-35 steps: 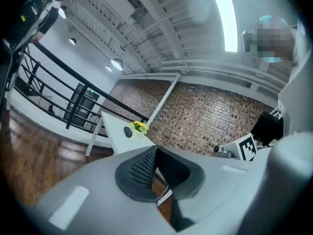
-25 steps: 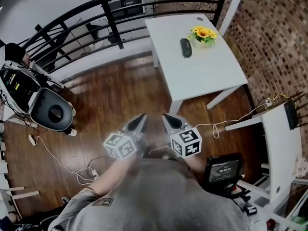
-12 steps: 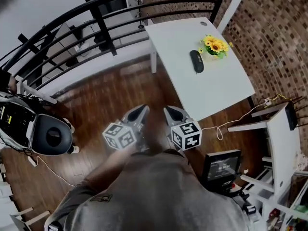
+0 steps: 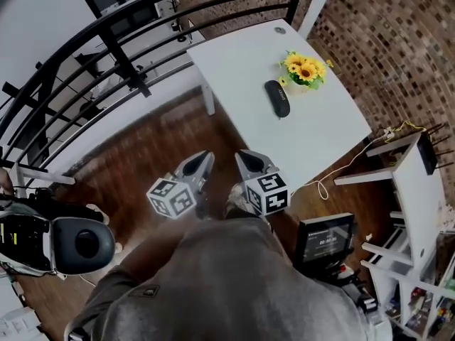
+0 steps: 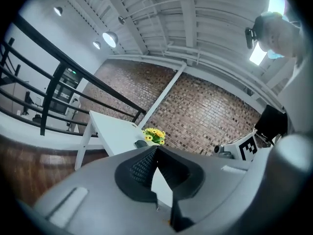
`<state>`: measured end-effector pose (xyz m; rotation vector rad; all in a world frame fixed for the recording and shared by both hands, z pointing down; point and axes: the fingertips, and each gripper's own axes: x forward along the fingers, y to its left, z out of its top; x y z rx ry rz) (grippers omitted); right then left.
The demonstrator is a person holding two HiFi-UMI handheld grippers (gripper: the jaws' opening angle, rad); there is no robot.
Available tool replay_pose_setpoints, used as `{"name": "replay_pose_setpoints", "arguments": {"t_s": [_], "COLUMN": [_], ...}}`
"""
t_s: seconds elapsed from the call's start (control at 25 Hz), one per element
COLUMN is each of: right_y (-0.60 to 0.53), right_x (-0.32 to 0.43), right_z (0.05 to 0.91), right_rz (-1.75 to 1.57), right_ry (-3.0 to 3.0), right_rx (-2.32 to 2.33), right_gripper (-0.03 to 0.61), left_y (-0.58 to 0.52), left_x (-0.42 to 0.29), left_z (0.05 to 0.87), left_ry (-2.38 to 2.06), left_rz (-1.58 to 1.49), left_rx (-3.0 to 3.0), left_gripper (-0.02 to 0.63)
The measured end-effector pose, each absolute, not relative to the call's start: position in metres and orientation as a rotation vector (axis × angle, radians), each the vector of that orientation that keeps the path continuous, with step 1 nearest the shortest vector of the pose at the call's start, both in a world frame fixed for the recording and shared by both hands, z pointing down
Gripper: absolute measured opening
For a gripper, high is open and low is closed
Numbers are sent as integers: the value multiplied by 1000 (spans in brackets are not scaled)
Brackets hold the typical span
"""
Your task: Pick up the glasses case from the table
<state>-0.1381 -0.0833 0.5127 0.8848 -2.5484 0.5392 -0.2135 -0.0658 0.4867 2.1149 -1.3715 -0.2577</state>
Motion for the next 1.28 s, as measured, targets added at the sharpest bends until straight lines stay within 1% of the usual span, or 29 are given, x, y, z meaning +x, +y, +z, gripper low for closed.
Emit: {"name": "replay_pose_setpoints", "arguments": {"t_s": [0.4, 0.56, 0.92, 0.96, 1.0, 1.12, 1.28], "right_y": [-209, -237, -304, -311, -319, -342, -362], "right_x": [-89, -69, -49, -48, -46, -44, -42], "right_z": [521, 527, 564, 566, 567, 573, 609], "right_rz": [547, 565, 561, 570, 577, 566, 522], "right_ry": [-2479, -2424, -2252, -2232, -2212, -2147, -2040], "right_rx": [1071, 1140, 1274, 1275, 1271, 1262, 1216], "right_gripper": [11, 11, 14, 42, 88, 154, 233], "left_y": [-197, -228, -296, -304, -312, -334, -348], "left_x": [-169, -152, -140, -139, -138, -140, -153], "left_z": [493, 498, 539, 539, 539, 544, 572], "left_ry": [-1225, -1154, -961, -941, -922, -879, -850], "left_rz": [-97, -41, 47, 61, 73, 90, 89], "left_rx": [2211, 2222, 2235, 2233, 2230, 2215, 2180], "left_gripper": [1, 0, 0, 2, 0, 2, 1]}}
